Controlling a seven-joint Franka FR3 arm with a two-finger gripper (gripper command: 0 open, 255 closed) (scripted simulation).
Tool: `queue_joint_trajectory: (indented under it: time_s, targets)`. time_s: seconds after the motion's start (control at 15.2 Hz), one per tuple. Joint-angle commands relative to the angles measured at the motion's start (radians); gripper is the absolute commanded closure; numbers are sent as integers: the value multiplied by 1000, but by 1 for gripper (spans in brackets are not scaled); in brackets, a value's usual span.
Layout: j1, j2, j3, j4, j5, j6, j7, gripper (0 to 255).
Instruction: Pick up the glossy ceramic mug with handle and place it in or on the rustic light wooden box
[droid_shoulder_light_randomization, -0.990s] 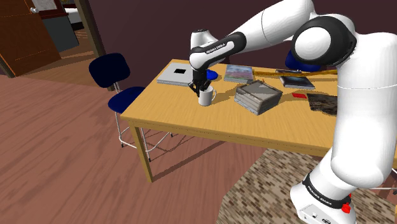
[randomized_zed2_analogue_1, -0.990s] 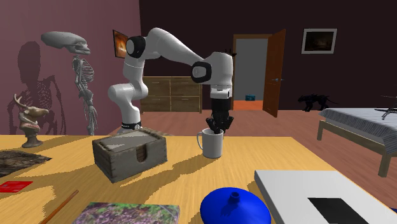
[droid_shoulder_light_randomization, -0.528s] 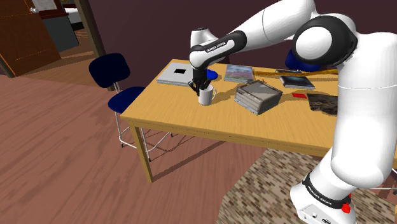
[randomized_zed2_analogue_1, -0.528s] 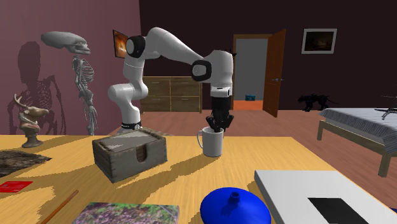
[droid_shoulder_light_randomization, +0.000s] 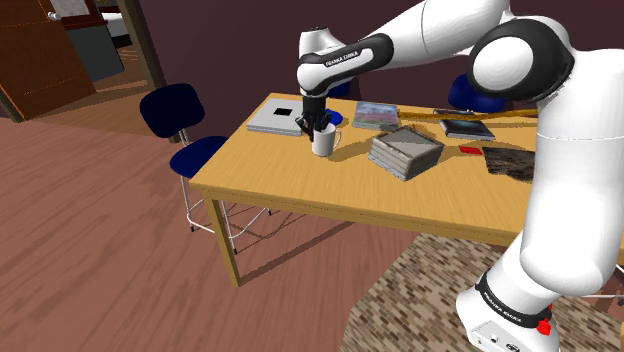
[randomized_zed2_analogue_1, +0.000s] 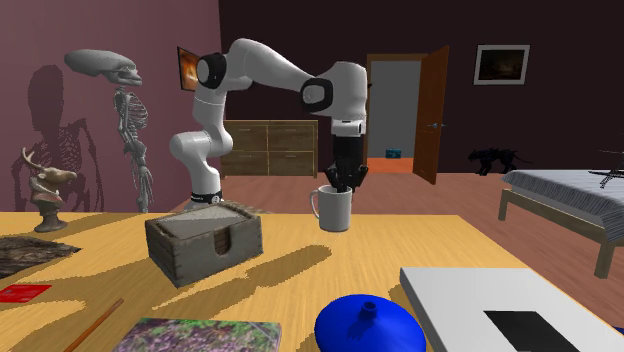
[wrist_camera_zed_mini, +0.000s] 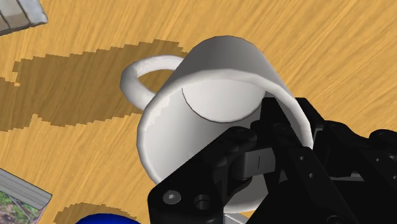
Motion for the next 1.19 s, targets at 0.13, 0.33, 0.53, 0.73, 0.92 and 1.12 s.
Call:
queue_joint_trajectory:
  time_s: [0.13,0.33,0.53,0.73,0.92,1.12]
  targets:
    - [-1,-17,0,32,3,-48,-6,255]
    - [-1,-26,1,59,4,-85,-9,255]
    - [-1,-33,1,89,6,-122,-11,255]
    - [0,-38,2,122,7,-160,-14,255]
    - [0,-41,2,158,8,-198,-16,255]
    - [1,-41,2,198,9,-238,-19,255]
